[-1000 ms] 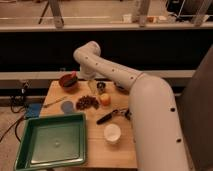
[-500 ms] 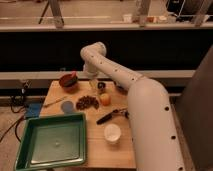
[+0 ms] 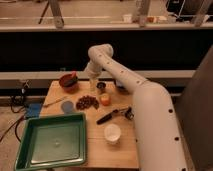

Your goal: Place eraser in table surface

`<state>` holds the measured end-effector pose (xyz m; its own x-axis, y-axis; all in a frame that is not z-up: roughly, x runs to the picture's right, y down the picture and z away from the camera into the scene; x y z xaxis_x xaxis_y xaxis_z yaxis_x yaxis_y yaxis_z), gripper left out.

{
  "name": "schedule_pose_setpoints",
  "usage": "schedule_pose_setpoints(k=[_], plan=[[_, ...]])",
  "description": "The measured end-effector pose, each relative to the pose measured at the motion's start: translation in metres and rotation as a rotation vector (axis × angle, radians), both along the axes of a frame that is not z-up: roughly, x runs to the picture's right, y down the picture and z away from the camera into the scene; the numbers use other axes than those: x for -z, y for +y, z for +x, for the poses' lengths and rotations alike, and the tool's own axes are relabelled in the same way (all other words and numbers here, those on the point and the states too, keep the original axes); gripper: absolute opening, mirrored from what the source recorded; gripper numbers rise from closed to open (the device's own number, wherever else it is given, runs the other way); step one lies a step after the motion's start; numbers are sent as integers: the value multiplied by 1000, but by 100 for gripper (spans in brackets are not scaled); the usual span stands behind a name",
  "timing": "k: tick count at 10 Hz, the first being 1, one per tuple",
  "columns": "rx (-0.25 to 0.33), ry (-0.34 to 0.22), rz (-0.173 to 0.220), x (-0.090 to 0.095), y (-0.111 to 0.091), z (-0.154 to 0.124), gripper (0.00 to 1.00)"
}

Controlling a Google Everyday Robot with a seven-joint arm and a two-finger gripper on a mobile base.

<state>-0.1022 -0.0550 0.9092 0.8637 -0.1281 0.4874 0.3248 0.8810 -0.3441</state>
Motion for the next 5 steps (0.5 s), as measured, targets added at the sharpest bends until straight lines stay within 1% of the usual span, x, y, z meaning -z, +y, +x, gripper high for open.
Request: schedule_pose_setpoints(k=[1, 2, 5], plan=[[-39, -25, -1, -2, -3, -7, 80], [-65, -46, 1, -3, -7, -16, 80], [-122, -100, -2, -8, -15, -45, 80]])
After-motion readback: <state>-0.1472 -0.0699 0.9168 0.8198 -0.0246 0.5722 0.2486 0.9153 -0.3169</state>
